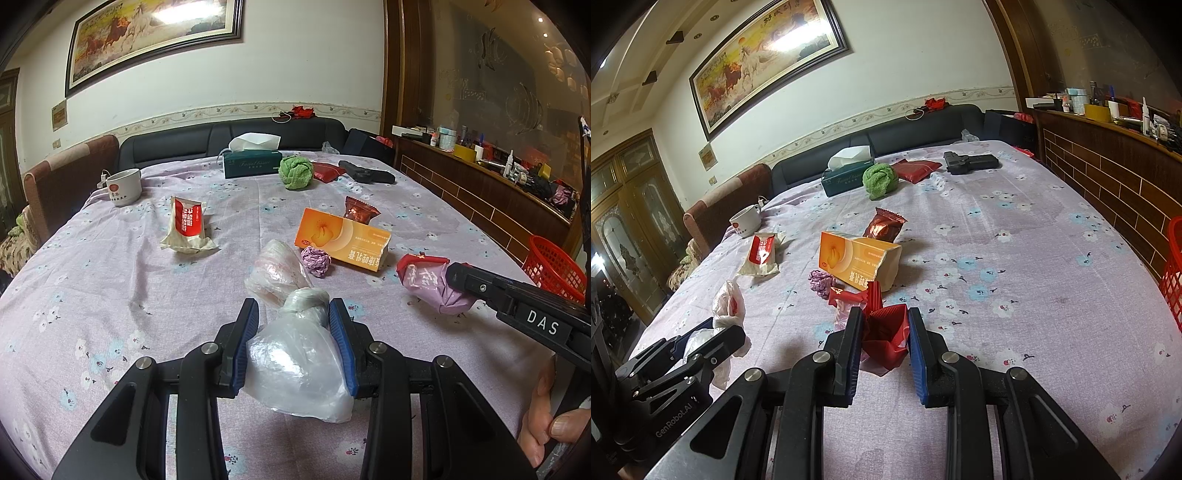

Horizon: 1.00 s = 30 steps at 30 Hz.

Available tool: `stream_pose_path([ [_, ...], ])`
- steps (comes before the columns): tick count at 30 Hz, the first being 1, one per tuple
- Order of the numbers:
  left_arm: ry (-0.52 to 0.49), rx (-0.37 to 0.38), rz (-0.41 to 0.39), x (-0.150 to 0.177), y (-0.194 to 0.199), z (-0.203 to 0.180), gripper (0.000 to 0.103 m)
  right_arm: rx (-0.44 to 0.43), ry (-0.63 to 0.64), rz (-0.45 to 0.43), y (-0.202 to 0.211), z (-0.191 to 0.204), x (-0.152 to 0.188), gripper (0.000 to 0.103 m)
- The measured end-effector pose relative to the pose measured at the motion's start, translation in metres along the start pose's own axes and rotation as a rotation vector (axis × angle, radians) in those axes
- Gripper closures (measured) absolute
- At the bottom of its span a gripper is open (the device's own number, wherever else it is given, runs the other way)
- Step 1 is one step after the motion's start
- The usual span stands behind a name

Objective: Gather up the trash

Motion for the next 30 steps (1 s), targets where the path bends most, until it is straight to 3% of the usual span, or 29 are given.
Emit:
stream_pose_path([
  [30, 0.003, -0.004, -0.004, -0.0034, 0.0009, -0.0014, 0.065, 0.005, -0.006, -0.003, 0.0011, 0.0003, -0.0015, 0.078],
])
Point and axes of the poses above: each gripper's, at about its wrist camera, not at the fingertips, and y roughly against the way its jaws point, z to its left, x to its underside, the point moved 3 cm from there along -y, roughly the way its jaws point, and after that the axes turned 9 degrees about -z, right-handed, at the moved point
